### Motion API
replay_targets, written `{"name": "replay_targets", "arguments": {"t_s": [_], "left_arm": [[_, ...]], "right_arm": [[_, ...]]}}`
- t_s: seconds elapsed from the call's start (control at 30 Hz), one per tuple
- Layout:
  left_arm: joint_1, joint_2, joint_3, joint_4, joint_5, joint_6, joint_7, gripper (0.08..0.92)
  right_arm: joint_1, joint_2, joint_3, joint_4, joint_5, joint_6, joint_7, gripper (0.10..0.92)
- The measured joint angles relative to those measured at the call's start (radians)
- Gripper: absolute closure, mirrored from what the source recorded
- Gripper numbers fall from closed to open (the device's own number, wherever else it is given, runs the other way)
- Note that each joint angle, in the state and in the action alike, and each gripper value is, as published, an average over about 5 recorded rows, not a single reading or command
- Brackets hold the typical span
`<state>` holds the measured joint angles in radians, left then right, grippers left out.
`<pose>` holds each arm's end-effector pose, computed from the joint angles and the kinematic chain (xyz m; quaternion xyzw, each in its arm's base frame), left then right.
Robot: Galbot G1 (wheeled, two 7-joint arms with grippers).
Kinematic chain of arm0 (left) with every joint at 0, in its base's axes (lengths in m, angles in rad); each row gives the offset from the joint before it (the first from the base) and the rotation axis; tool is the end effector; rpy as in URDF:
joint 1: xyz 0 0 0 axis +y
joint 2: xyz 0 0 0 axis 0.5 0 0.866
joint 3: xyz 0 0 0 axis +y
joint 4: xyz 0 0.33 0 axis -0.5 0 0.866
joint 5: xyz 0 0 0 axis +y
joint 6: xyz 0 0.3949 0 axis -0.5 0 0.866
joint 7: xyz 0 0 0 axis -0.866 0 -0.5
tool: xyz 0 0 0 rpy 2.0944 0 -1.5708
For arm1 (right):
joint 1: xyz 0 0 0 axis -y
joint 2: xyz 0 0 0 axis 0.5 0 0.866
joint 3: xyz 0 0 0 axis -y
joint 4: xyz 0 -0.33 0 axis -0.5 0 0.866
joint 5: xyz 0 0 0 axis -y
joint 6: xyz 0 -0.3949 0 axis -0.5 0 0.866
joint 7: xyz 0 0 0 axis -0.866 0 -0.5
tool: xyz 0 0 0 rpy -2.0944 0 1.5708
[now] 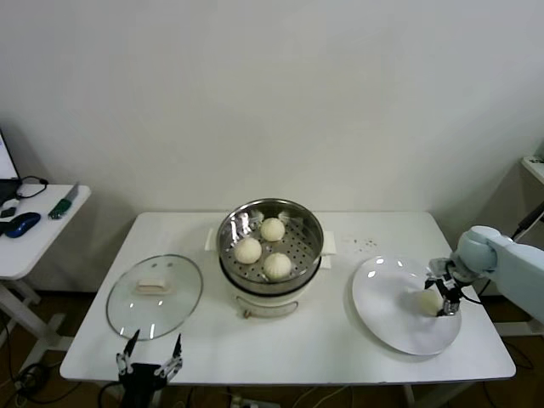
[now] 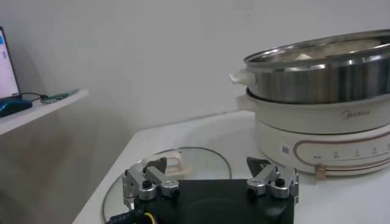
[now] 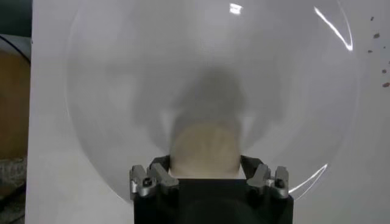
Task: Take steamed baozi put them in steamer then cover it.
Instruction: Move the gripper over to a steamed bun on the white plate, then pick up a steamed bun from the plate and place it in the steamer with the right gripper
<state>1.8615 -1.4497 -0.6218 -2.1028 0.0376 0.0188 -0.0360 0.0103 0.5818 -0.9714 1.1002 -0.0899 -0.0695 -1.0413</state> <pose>0.1418 0.0488 -0.3319 0.0167 -0.9844 -0.0990 0.1448 0.5122 -0.2324 -0.2581 0.4858 -0.5010 0.5417 0.4685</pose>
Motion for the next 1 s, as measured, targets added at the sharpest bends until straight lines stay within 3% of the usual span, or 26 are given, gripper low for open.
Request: {"name": "replay_targets", "arguments": {"t_s": [0.47,1.0], "left_arm": [[0.004,0.001,0.008,-0.01,-0.008,-0.006,0.008,0.177],[-0.018,0.018,0.042,-0.009,-0.005,0.001,0.032,0.177]], "right_arm": [[0.142,0.001,-0.111,0.028,0.119,-0.036,0.006,0.332],[0.587,0.206,-0.43,0.073,0.562,-0.149,0.087,0.328]]}}
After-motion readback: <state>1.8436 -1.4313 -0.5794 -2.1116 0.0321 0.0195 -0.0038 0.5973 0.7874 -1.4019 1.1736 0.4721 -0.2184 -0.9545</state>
